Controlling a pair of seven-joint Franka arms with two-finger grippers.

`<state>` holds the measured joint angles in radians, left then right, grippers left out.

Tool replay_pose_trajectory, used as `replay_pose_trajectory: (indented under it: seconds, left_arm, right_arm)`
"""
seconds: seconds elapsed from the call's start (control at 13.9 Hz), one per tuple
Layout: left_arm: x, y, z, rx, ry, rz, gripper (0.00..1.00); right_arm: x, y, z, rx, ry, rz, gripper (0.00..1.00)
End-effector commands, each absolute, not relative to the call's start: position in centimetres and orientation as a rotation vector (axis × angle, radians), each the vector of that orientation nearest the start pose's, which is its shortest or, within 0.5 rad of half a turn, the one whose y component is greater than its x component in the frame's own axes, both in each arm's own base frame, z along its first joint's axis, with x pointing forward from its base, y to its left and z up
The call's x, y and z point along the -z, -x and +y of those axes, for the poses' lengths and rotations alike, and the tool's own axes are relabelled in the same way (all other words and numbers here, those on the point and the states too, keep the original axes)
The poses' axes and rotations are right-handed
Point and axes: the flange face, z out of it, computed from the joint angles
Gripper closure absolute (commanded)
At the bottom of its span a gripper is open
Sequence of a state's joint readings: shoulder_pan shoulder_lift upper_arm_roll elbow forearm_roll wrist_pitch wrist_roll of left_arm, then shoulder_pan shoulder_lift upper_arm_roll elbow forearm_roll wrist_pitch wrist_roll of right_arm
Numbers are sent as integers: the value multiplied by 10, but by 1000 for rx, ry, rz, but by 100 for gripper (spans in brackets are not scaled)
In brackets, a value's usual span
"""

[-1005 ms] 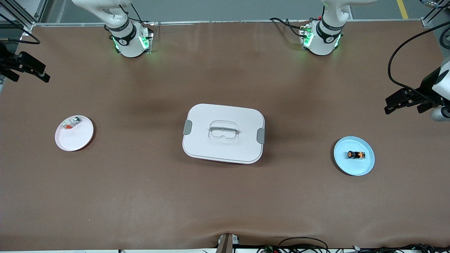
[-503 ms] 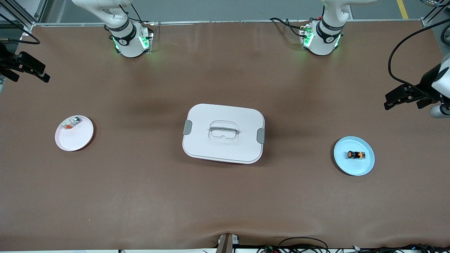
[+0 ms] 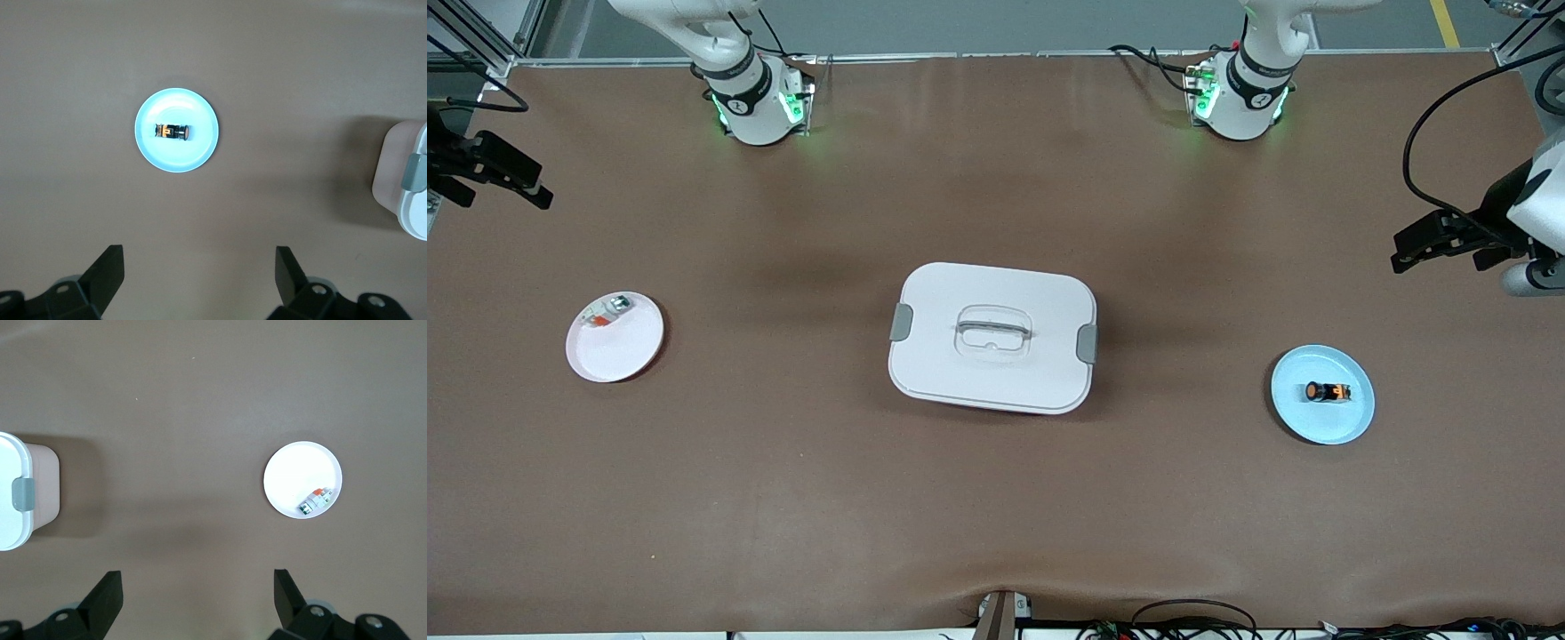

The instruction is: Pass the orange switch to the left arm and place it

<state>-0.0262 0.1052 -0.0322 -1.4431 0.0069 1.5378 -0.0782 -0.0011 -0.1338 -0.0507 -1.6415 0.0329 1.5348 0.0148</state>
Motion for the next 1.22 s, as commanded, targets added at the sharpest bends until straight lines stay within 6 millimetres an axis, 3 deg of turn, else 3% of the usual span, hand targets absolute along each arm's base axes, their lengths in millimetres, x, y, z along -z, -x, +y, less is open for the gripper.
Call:
replay_pose_trajectory:
  seconds: [0.0, 1.15]
  left_arm:
    - [-624, -581, -30, -33, 3137, -42, 0]
    - [-620, -582, -25, -46, 3138, 69, 0]
  right_arm:
    - [-662, -501, -26, 65, 3110, 88, 0]
    - [-662, -501, -27, 65, 3110, 91, 0]
